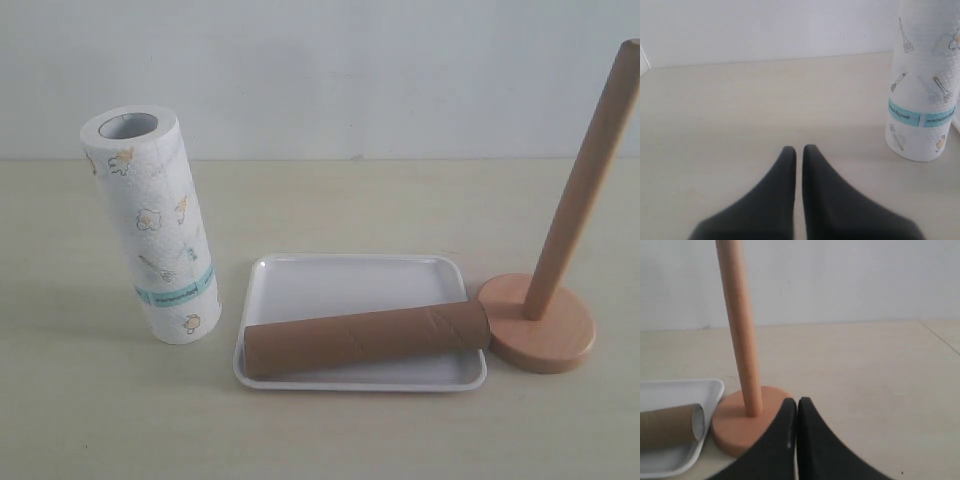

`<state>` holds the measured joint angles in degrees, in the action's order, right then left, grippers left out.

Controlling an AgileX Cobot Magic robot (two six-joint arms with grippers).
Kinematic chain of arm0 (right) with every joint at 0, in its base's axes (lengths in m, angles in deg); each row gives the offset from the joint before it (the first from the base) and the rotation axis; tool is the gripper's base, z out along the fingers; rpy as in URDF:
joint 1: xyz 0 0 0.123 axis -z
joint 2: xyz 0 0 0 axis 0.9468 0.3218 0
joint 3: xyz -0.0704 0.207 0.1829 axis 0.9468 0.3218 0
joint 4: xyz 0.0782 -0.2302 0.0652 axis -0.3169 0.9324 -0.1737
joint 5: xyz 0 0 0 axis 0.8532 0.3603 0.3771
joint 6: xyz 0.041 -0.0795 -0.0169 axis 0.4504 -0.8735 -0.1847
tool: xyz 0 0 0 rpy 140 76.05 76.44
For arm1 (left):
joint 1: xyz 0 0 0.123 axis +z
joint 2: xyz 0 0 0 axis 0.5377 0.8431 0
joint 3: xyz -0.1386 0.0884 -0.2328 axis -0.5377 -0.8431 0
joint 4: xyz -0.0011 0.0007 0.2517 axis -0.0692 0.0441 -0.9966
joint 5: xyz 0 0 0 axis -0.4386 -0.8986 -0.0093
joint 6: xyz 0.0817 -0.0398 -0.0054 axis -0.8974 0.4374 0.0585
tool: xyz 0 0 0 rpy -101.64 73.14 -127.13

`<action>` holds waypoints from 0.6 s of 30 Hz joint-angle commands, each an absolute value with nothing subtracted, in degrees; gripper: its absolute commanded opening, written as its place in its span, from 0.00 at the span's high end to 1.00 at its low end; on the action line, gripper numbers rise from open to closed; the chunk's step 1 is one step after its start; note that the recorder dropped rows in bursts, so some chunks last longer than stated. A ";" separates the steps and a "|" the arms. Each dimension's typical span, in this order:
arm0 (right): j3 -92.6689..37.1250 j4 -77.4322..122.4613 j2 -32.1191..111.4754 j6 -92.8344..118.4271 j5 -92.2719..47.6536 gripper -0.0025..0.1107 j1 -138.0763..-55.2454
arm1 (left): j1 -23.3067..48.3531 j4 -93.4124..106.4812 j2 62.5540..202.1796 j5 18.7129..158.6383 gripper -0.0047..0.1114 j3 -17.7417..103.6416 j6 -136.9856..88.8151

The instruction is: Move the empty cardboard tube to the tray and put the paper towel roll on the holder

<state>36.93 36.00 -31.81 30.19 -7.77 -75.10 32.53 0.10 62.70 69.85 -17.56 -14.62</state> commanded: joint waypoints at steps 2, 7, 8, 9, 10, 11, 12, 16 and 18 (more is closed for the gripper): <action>37.12 35.92 -32.12 29.63 -2.68 0.98 -74.60 | 32.58 0.76 62.55 70.61 0.92 -17.74 -14.56; 37.12 35.92 -32.12 29.54 -2.68 0.98 -74.60 | 32.58 0.76 62.55 70.61 0.92 -17.74 -14.56; 37.12 35.81 -32.12 29.57 -2.68 0.98 -74.60 | 32.58 0.76 62.55 70.61 0.92 -17.74 -14.56; 37.12 34.61 -32.12 30.04 -2.68 0.98 -74.60 | 32.58 0.76 62.55 70.61 0.92 -17.74 -14.56; 37.12 32.99 -32.12 30.05 -2.68 0.98 -74.60 | 32.58 0.76 62.55 70.61 0.92 -17.74 -14.56; 37.12 28.95 -32.12 29.41 -2.68 0.98 -74.60 | 32.58 0.76 62.55 70.61 0.92 -17.74 -14.56; 37.12 27.29 -32.12 28.39 -2.83 0.98 -74.60 | 32.58 0.76 62.55 70.61 0.92 -17.74 -14.56; 37.12 21.46 -32.12 18.41 -3.02 0.98 -74.60 | 32.58 0.76 62.55 70.61 0.92 -17.74 -14.56; 37.12 18.25 -32.12 16.92 -3.02 0.98 -74.60 | 32.58 0.76 62.55 70.61 0.92 -17.74 -14.56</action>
<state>37.16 20.46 -31.81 18.70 -2.65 -74.74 32.53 0.10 62.70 69.85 -17.56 -14.62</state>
